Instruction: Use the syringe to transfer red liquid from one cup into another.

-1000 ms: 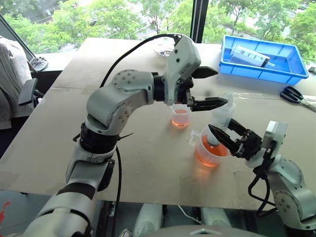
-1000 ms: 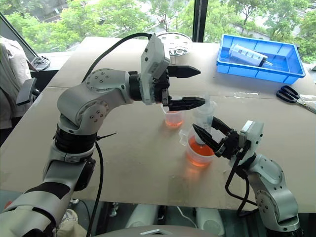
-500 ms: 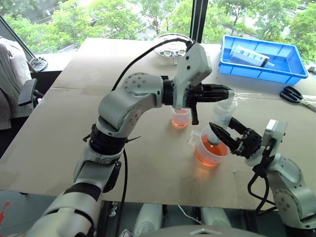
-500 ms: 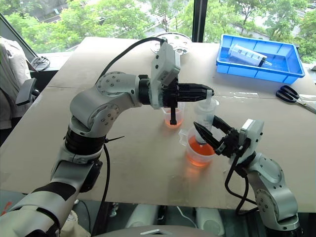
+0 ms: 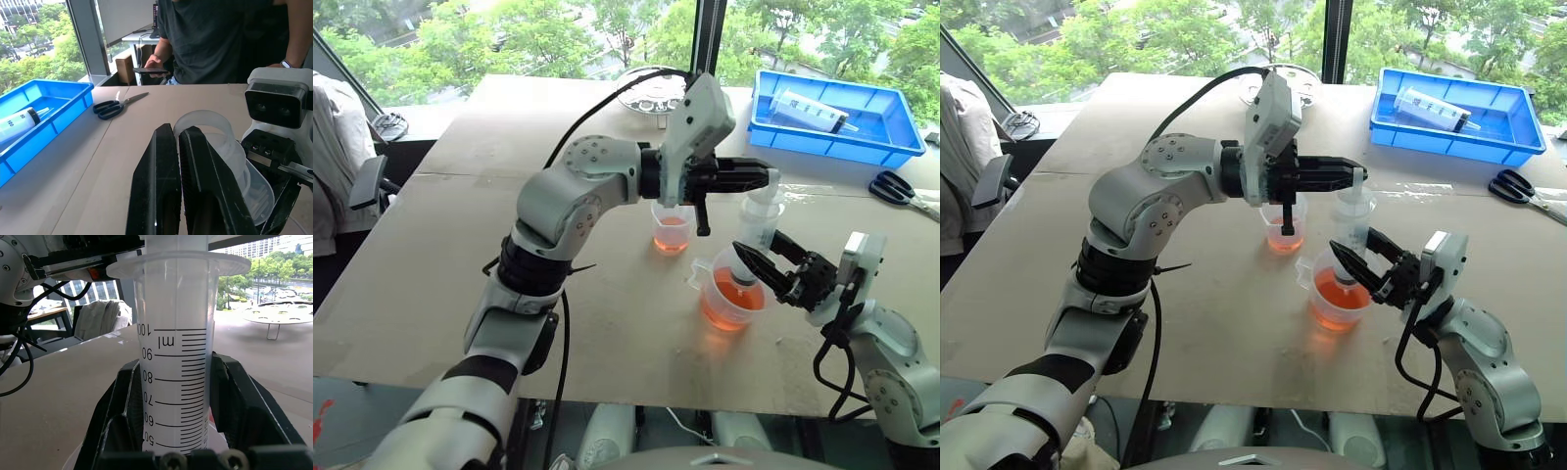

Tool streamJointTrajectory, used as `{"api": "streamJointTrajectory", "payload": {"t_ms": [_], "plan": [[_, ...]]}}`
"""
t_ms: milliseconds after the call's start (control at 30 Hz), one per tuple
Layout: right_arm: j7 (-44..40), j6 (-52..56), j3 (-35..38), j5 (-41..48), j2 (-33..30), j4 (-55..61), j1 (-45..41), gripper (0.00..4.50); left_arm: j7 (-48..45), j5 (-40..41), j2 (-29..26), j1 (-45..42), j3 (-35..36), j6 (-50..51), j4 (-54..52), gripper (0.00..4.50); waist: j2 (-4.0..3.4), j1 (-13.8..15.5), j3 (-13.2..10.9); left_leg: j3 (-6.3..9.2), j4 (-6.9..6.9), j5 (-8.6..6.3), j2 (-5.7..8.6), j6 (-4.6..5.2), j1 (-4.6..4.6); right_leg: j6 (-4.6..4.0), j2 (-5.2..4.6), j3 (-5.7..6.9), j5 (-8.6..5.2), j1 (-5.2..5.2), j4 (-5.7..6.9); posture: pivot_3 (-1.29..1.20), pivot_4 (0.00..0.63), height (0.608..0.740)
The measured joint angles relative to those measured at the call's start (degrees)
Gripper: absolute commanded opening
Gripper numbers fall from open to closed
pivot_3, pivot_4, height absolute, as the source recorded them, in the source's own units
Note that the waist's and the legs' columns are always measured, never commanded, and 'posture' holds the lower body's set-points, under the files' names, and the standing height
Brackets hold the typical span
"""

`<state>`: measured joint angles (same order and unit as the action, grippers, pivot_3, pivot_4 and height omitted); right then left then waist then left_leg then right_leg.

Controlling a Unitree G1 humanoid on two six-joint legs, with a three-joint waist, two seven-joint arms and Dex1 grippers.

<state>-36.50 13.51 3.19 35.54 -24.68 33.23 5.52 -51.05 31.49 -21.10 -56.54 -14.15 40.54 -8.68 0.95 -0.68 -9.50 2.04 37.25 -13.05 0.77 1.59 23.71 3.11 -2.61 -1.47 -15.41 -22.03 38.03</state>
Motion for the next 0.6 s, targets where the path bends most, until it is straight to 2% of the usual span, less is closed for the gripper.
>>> {"api": "streamJointTrajectory", "payload": {"t_ms": [600], "plan": [[0.01, 0.53, 0.03, 1.56, -0.58, -0.16, -0.44, 1.44, -0.27, 0.02, -0.19, -1.00, 0.17, -1.94, 0.86, 0.00, 0.00, 0.02, 0.00, 0.00, 0.00, 0.00, 0.00, 0.00, 0.00, 0.00, 0.00, 0.00, 0.00, 0.00, 0.00, 0.00, 0.150, 0.740]]}}
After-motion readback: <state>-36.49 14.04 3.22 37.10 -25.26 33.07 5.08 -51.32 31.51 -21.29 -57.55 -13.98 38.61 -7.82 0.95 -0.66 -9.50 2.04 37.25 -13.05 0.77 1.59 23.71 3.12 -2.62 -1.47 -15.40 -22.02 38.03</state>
